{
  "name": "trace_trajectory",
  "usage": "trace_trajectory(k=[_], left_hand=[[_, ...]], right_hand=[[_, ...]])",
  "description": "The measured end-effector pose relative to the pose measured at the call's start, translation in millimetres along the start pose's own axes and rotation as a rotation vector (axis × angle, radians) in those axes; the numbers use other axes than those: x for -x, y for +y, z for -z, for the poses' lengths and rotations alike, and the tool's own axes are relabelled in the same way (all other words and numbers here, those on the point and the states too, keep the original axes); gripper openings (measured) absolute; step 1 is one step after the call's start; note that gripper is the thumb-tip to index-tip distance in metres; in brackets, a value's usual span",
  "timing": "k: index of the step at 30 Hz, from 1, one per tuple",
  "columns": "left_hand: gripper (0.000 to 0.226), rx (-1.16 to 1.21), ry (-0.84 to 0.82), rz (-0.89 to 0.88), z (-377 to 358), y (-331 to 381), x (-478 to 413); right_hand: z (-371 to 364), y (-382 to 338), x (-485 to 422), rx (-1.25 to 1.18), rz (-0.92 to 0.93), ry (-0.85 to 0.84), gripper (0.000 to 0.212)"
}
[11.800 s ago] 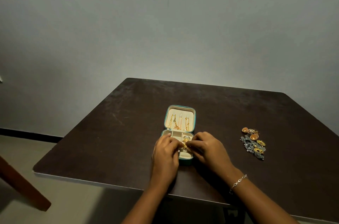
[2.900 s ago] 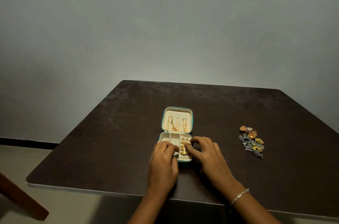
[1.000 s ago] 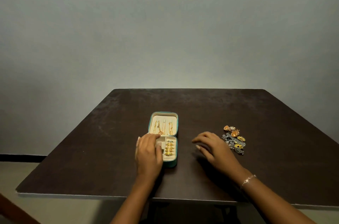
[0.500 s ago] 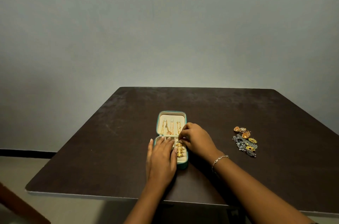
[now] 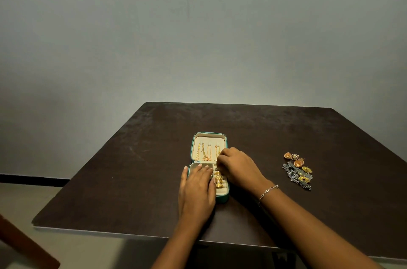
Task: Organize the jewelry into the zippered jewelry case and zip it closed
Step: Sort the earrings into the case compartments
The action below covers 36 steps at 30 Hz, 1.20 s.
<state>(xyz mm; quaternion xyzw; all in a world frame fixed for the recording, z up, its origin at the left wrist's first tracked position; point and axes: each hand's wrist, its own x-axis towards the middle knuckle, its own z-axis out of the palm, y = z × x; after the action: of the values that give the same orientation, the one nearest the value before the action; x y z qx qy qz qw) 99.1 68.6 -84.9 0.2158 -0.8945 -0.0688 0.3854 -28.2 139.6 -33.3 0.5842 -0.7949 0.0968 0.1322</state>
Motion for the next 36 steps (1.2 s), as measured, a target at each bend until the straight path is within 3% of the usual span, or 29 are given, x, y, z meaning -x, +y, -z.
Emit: trace_trajectory(k=[5, 14, 19, 25, 31, 36], left_hand=[[0.039, 0.016, -0.014, 0.021, -0.4, -0.2, -1.6], [0.036, 0.152, 0.089, 0.008, 4.1, 2.2, -0.9], [0.036, 0.115, 0.113, -0.076, 6.0, 3.3, 0.5], [0.036, 0.142, 0.131, -0.135, 5.7, 29.5, -0.5], [0.044, 0.239, 0.061, -0.259, -7.4, 71.2, -5.3], [0.046, 0.269, 0.007, -0.31, -30.3, 94.2, -9.2]], right_hand=[[0.2, 2.6, 2.2, -0.109, -0.038, -0.007, 0.026], [7.7, 20.8, 45.6, -0.261, -0.055, 0.133, 0.023], [19.3, 36.7, 89.4, -0.252, -0.024, 0.132, 0.044], [28.4, 62.5, 135.8, -0.253, -0.026, 0.145, 0.025], [23.3, 88.2, 162.8, -0.359, -0.159, 0.249, 0.021], [18.7, 106.2, 165.9, -0.474, -0.399, 0.37, 0.011]])
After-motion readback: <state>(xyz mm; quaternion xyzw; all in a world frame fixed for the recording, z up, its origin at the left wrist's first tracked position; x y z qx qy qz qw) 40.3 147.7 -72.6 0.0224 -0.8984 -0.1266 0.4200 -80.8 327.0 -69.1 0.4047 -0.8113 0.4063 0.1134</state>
